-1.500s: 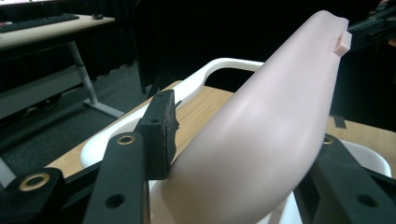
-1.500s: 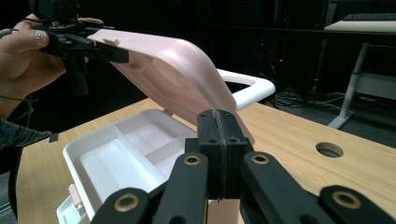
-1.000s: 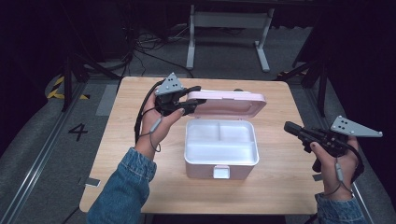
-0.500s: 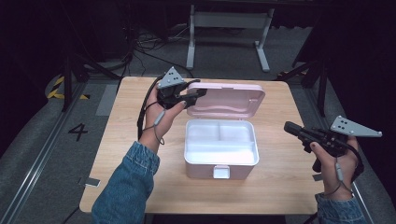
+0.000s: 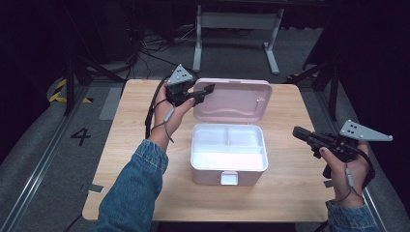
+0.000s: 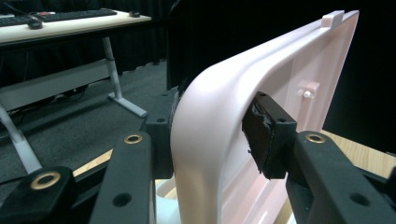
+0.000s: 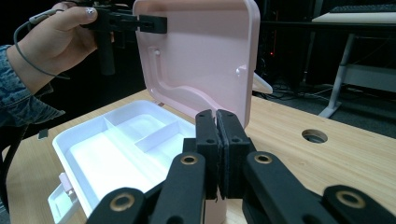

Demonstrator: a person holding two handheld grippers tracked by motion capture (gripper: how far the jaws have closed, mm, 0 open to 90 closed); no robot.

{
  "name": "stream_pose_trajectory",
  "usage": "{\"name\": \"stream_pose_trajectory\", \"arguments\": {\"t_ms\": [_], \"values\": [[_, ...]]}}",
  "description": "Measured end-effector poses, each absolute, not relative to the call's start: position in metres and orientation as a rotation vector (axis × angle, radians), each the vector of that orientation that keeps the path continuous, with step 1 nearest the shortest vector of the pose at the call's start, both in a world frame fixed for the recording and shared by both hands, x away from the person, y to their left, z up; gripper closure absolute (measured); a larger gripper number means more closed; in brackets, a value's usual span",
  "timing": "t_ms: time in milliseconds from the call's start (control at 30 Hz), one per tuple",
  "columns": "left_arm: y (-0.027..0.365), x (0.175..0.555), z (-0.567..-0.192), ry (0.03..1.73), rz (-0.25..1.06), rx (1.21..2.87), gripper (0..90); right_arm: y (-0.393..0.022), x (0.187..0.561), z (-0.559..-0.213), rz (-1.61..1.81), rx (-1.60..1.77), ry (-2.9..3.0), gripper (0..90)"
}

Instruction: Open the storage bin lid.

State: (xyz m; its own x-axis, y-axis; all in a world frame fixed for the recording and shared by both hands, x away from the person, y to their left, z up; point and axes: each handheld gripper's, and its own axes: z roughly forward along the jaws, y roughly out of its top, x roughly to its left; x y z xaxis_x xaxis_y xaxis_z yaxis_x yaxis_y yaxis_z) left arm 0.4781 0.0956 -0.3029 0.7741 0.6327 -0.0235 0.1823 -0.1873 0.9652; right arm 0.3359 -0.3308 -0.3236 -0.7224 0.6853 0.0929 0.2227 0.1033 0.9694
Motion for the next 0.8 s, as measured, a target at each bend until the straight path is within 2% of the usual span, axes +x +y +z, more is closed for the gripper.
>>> {"name": "stream_pose_trajectory", "arguments": {"t_ms": [800], "values": [[0.092,0.511,-0.318,0.763,0.425,1.743,53.4,-0.329,0.336,-0.325,1.642,0.893,2.021,86.4]]}}
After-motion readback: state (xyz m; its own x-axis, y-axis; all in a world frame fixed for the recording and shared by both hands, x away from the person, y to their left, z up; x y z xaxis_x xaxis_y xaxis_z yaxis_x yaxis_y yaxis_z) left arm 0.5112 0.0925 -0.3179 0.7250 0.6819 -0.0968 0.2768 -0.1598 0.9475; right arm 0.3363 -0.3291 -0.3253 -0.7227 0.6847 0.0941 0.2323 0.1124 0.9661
